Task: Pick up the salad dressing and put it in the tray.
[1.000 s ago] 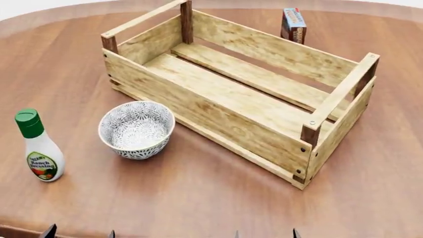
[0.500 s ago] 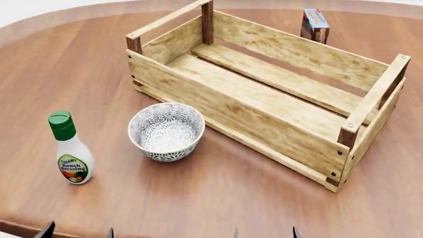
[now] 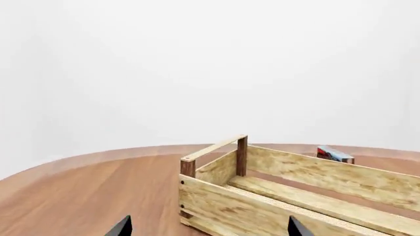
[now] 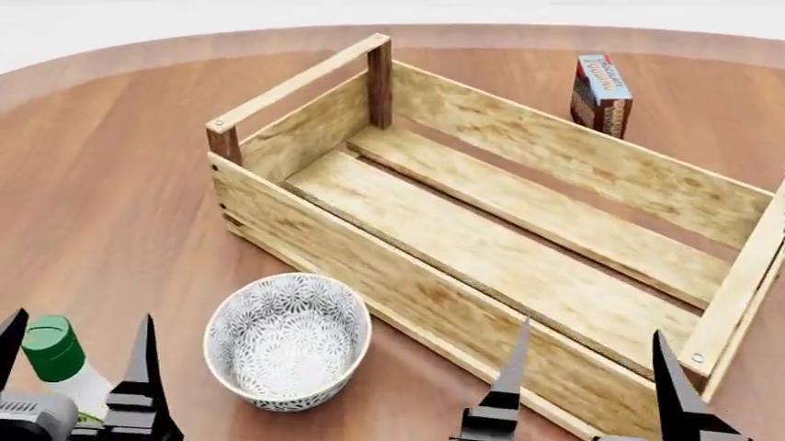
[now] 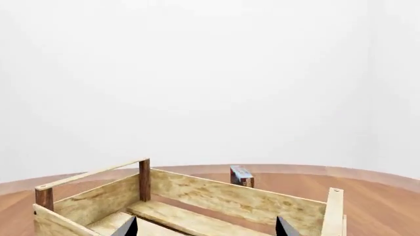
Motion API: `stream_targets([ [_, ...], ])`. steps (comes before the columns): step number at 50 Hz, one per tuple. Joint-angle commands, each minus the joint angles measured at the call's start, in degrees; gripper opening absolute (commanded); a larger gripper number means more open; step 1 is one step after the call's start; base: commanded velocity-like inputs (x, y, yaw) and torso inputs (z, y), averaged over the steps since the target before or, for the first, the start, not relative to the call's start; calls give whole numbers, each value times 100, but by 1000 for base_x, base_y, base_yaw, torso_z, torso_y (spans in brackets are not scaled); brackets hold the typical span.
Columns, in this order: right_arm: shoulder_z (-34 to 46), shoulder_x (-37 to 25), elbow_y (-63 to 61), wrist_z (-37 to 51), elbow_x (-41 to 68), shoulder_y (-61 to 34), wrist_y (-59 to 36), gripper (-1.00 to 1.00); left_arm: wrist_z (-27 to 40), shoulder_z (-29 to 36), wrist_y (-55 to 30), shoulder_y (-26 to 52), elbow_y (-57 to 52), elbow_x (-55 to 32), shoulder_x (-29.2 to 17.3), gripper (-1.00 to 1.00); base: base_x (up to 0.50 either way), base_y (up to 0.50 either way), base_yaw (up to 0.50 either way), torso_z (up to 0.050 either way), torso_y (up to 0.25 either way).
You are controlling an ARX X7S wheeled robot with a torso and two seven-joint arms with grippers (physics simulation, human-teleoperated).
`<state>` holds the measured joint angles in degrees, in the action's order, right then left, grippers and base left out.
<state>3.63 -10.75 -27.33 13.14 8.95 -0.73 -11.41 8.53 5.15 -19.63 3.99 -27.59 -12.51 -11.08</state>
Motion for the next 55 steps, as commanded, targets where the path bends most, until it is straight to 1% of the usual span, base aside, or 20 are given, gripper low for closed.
stream_targets([
  [1, -136, -129, -534, 132, 96, -48, -310, 100, 136, -99, -335, 104, -418, -191, -107, 100, 500, 0, 0, 0, 0],
  [2, -131, -123, -445, 118, 77, -16, -174, 100, 145, -108, -330, 106, -432, -202, -112, 100, 500, 0, 0, 0, 0],
  [21, -197, -180, -470, 233, 162, -47, -200, 100, 264, -60, -262, 100, -403, -262, -205, 100, 500, 0, 0, 0, 0],
  [24, -200, -160, -383, 284, 89, -36, -69, 100, 274, -46, -257, 109, -394, -272, -220, 100, 500, 0, 0, 0, 5],
  [25, -162, -173, -382, 326, 36, -73, -227, 100, 274, -46, -257, 109, -394, -272, -220, 100, 352, 0, 0, 0, 0],
  [28, -165, -144, -263, 271, 1, 38, 336, 100, 283, -39, -263, 125, -387, -278, -231, 100, 0, 0, 0, 0, 0],
  [31, -186, -146, -216, 292, -5, 32, 416, 100, 298, -27, -258, 137, -380, -283, -244, 100, 0, 0, 0, 0, 0],
  [55, -124, -216, -147, 361, -20, 93, 559, 100, 391, 50, -150, 91, -320, -324, -327, 100, 0, 0, 495, 0, 0],
])
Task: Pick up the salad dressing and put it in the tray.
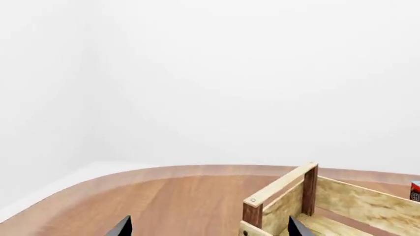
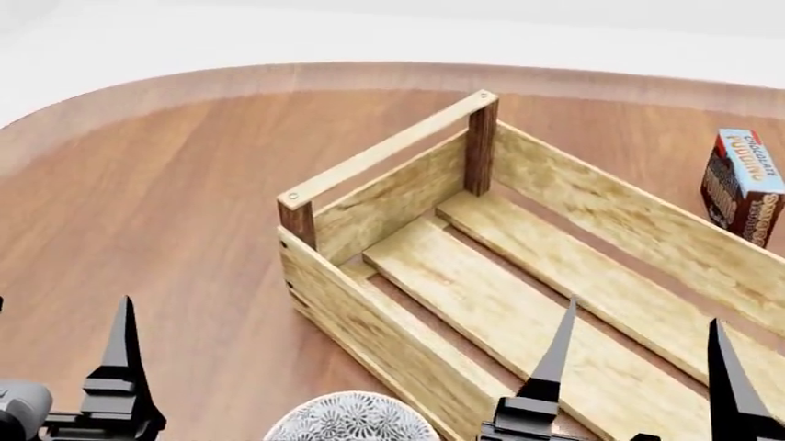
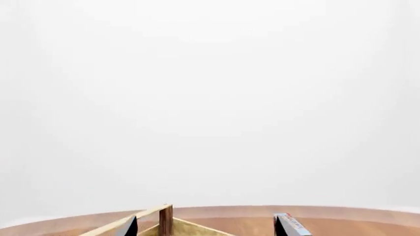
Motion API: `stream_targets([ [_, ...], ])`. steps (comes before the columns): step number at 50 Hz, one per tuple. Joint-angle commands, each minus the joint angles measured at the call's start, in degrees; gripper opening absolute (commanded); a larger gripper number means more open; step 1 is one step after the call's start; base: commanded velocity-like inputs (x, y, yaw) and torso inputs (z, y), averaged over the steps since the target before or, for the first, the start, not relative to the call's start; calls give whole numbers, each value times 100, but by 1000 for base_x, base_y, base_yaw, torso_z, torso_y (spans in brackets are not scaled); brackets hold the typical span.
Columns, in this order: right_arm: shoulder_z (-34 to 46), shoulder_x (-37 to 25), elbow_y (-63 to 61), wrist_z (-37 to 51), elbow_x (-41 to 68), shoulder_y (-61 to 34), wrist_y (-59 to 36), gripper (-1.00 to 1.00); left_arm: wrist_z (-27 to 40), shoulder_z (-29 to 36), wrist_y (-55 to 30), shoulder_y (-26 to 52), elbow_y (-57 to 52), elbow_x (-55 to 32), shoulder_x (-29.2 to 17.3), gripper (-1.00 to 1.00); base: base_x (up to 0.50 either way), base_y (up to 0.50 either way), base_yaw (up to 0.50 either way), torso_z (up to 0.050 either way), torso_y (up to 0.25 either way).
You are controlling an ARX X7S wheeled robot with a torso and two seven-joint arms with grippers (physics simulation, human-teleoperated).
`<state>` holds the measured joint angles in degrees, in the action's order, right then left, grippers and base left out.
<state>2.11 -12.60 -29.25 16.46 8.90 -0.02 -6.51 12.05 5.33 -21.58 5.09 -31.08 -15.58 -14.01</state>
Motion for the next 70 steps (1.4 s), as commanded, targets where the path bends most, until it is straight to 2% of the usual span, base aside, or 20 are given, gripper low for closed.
stream_targets([
  [1, 32, -33, 52, 31, -17, 23, 75, 100, 40, 38, 53, -21, 37, -15, -35, 100, 0, 0, 500, 0, 0],
  [53, 211, -191, 103, 99, 51, 49, 171, 100, 178, 170, 164, -29, 106, -68, -162, 100, 0, 0, 500, 0, 0],
  [68, 290, -259, 87, 104, 101, 22, 94, 100, 216, 226, 132, -20, 57, -92, -204, 100, 0, 0, 500, 0, 0],
  [70, 269, -215, 138, 269, 9, -70, -138, 100, 220, 225, 119, -11, 59, -104, -209, 100, 0, 0, 500, 0, 0],
])
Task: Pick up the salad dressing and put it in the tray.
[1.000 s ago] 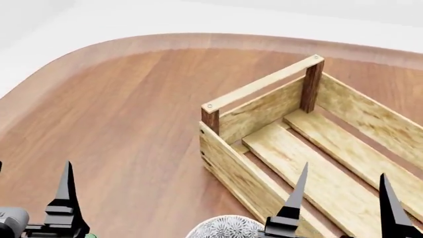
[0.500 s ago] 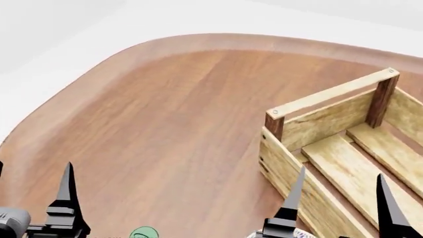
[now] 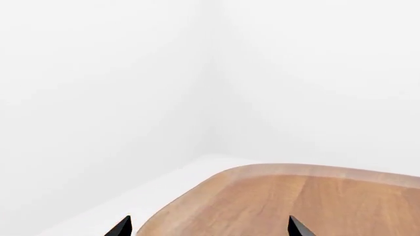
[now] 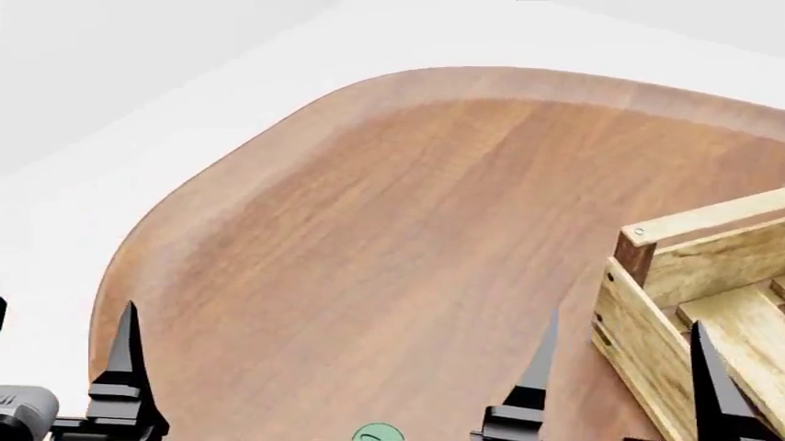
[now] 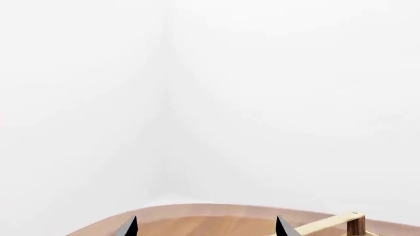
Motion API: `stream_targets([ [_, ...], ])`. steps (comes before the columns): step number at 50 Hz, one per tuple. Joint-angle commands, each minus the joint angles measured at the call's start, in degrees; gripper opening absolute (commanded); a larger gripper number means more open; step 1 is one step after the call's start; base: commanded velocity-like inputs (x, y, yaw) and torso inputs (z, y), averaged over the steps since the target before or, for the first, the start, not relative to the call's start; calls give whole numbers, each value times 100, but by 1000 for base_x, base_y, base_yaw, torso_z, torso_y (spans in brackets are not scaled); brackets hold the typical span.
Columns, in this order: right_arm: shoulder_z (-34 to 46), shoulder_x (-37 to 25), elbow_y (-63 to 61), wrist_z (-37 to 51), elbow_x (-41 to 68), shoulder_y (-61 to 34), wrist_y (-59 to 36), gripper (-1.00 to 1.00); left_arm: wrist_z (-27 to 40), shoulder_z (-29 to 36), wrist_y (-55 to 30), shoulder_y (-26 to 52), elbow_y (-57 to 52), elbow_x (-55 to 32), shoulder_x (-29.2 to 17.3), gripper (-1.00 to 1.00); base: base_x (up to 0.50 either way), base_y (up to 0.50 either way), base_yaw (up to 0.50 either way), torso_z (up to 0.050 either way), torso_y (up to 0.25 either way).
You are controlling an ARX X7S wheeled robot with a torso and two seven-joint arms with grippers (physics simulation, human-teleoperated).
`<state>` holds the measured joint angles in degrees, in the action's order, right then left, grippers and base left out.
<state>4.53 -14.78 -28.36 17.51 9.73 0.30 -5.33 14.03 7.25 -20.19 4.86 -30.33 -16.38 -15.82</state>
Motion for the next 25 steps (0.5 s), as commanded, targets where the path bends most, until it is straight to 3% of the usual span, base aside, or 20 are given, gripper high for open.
stream_targets([
  [1, 46, -14, 44, 142, -24, -135, -388, 100, 25, 33, -20, 13, -18, -27, -31, 100, 0, 0, 23, 0, 0],
  [16, 298, -757, -431, -770, 765, -97, -1533, 100, 47, 71, 49, 11, 37, -26, -59, 100, 0, 0, 0, 0, 0],
  [25, 458, -1100, -395, -1153, 666, 167, -1230, 100, 75, 95, 61, -1, 40, -23, -77, 100, 0, 0, 0, 0, 0],
])
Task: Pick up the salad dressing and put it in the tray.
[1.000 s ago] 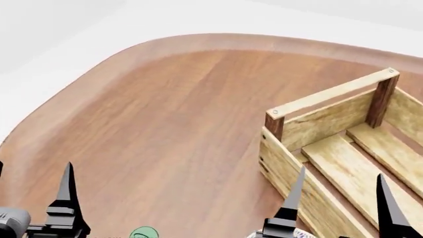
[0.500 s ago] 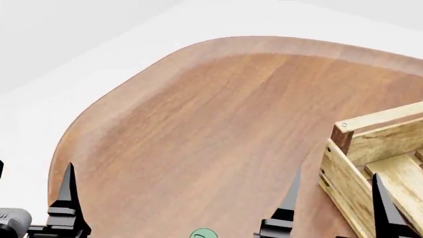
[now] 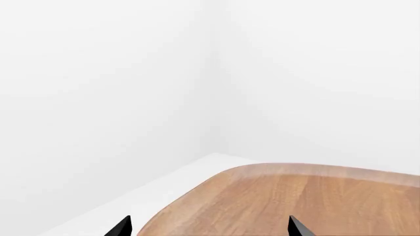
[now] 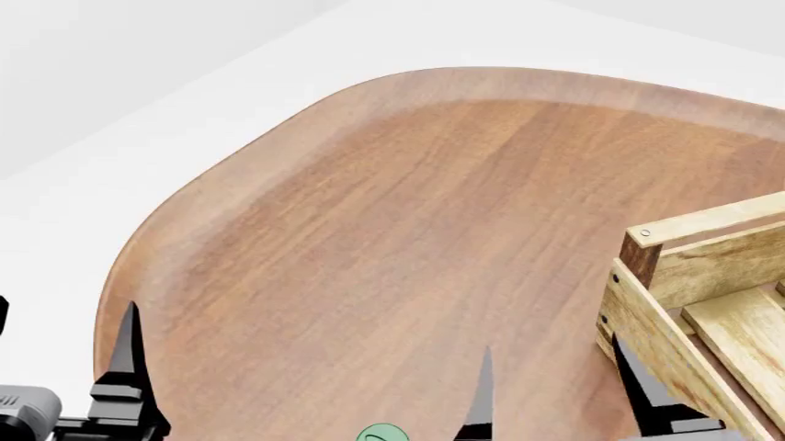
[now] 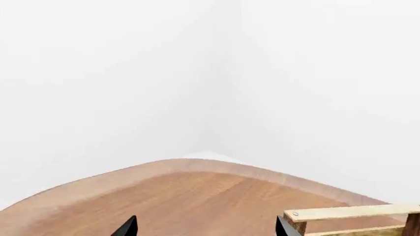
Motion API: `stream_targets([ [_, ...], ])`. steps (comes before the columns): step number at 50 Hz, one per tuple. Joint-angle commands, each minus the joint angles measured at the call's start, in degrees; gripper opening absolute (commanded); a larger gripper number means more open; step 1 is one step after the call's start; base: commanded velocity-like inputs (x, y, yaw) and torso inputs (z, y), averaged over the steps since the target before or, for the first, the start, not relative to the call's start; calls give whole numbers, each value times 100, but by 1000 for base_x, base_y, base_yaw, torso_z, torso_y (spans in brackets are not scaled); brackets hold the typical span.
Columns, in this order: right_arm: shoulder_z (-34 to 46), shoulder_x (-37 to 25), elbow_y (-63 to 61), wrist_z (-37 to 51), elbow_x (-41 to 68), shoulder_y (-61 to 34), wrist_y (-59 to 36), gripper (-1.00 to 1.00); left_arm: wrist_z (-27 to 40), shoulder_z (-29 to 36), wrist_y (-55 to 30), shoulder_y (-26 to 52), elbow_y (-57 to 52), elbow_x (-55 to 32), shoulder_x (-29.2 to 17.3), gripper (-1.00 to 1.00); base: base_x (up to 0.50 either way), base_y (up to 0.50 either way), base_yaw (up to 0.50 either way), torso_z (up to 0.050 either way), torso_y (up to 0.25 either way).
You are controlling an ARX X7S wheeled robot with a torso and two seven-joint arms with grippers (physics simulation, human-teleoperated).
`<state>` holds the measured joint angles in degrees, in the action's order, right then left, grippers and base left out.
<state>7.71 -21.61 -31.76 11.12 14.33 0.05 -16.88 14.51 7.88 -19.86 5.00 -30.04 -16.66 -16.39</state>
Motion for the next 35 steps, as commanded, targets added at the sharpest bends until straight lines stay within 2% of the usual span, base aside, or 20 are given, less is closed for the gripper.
stream_targets([
  [1, 157, -466, -84, -587, 243, 237, -59, 100, 29, 36, 28, -14, 19, 6, -22, 100, 0, 0, 0, 0, 0],
  [11, 454, -859, -148, -1147, 207, 602, 278, 100, 58, 73, 34, -28, 17, 15, -44, 100, 0, 0, 0, 0, 0],
  [21, 737, -932, 22, -1432, -5, 828, 752, 100, 80, 106, 54, -22, 38, 19, -58, 100, 0, 0, 0, 0, 0],
  [35, 1096, -758, 671, -1564, -190, 571, 723, 100, 103, 127, 71, -10, 63, -6, -82, 100, 0, 0, 0, 0, 0],
])
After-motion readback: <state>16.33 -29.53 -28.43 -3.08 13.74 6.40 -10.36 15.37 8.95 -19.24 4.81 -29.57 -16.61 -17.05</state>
